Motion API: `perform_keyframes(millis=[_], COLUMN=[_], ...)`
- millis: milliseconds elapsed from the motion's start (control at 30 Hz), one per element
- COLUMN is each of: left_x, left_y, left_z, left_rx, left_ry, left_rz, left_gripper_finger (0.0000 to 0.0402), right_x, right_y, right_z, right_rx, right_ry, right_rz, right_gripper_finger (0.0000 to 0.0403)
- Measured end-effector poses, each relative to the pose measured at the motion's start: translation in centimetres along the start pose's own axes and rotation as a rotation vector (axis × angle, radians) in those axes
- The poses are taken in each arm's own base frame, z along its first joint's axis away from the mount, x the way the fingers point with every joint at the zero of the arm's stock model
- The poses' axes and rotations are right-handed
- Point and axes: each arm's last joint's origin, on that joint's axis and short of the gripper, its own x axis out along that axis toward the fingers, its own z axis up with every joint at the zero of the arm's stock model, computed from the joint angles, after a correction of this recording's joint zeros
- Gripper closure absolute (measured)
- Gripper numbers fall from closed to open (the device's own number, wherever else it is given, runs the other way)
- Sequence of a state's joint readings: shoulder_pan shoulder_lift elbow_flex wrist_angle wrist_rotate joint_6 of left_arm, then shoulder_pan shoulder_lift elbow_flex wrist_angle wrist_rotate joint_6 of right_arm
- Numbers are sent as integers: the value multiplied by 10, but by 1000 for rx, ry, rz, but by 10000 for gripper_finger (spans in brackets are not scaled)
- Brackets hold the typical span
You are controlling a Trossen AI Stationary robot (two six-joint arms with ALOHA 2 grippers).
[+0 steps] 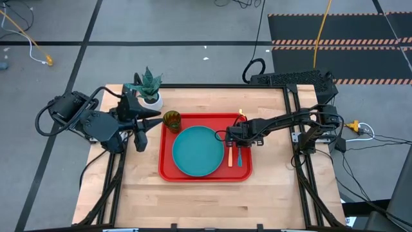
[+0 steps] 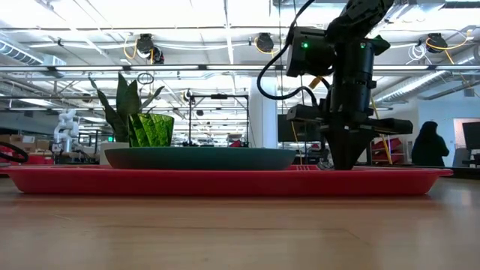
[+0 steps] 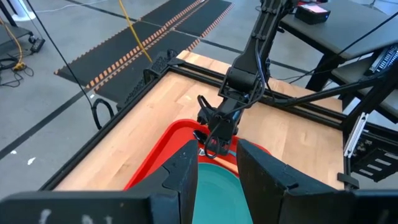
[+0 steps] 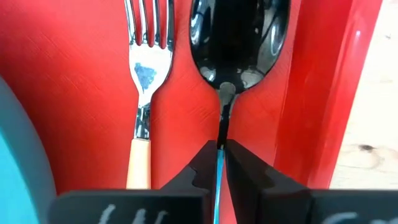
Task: Pick and place plate/cup/fork/spoon on tray
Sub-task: Adjust the blue spoon, then adjust the red tray
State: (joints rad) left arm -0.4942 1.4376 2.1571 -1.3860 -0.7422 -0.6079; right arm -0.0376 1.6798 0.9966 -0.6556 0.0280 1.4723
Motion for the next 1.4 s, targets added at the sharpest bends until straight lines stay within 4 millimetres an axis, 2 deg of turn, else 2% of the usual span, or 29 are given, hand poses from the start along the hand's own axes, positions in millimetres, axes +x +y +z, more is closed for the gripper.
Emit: perform_keyframes(millis=[567, 1067, 1400], left_x=[0, 0, 0], left_y=[0, 0, 0], left_z=[0, 0, 0], left_rx=[-5, -4, 19], left_ry=[-1, 4, 4], left_rz=[-1, -7, -7], left_gripper_finger=[289, 289, 289], right_x=[0, -1, -15], right_y=[-1, 0, 0], right_z=[-5, -4, -6], right_rx=[27, 40, 26], right_ry=[2, -46, -53], right_rz=[-12, -7, 53], right_gripper_finger=[382, 302, 291])
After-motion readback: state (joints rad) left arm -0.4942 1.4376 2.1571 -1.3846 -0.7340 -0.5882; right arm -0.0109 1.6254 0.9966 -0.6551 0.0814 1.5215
